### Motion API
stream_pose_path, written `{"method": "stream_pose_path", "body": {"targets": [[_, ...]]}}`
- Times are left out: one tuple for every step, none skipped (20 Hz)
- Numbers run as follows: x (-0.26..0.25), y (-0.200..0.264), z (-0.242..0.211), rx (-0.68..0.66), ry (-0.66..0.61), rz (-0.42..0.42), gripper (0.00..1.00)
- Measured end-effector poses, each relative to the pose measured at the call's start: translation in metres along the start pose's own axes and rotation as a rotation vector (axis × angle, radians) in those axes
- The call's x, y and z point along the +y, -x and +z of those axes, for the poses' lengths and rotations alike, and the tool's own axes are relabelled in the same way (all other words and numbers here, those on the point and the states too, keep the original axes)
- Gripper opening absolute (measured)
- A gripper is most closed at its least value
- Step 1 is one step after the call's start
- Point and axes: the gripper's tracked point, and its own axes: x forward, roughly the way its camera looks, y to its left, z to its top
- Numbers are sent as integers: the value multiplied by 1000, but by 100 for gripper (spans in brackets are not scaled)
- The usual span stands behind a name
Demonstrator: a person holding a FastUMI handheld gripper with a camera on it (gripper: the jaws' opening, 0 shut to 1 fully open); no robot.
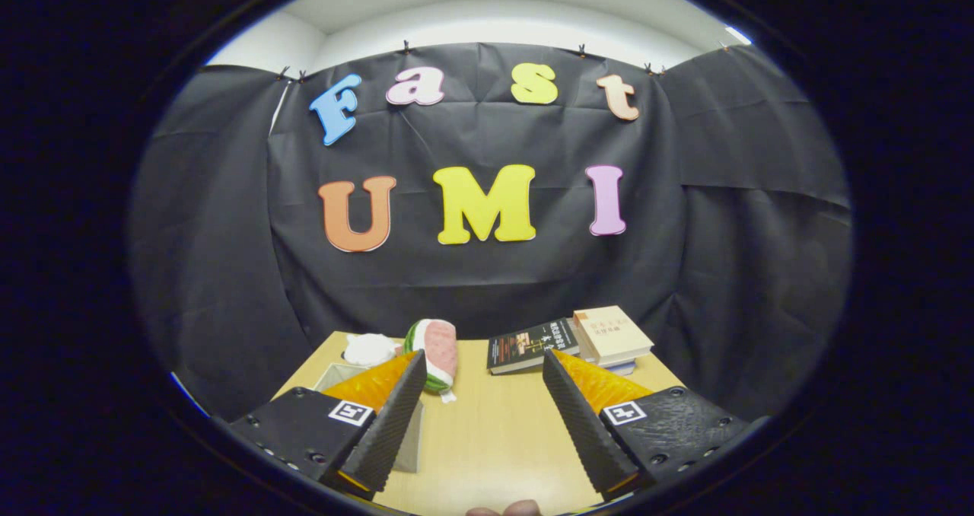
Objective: Open the storage box then place both shoes into the box .Put the left shoe in first, then the right shoe, with the right side of both shoes facing outward in a uniform manner.
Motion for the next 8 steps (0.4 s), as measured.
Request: {"method": "stream_pose_path", "body": {"targets": [[-1,0,0,1,-3,1,94],[-2,-1,0,3,-6,3,94],[-2,-1,0,4,-5,4,94],[-2,-4,-1,5,-4,5,94],[-1,-5,1,3,0,7,94],[0,-7,3,-1,4,7,94],[0,-9,4,-4,6,4,94],[1,-11,3,-1,4,5,94]]}}
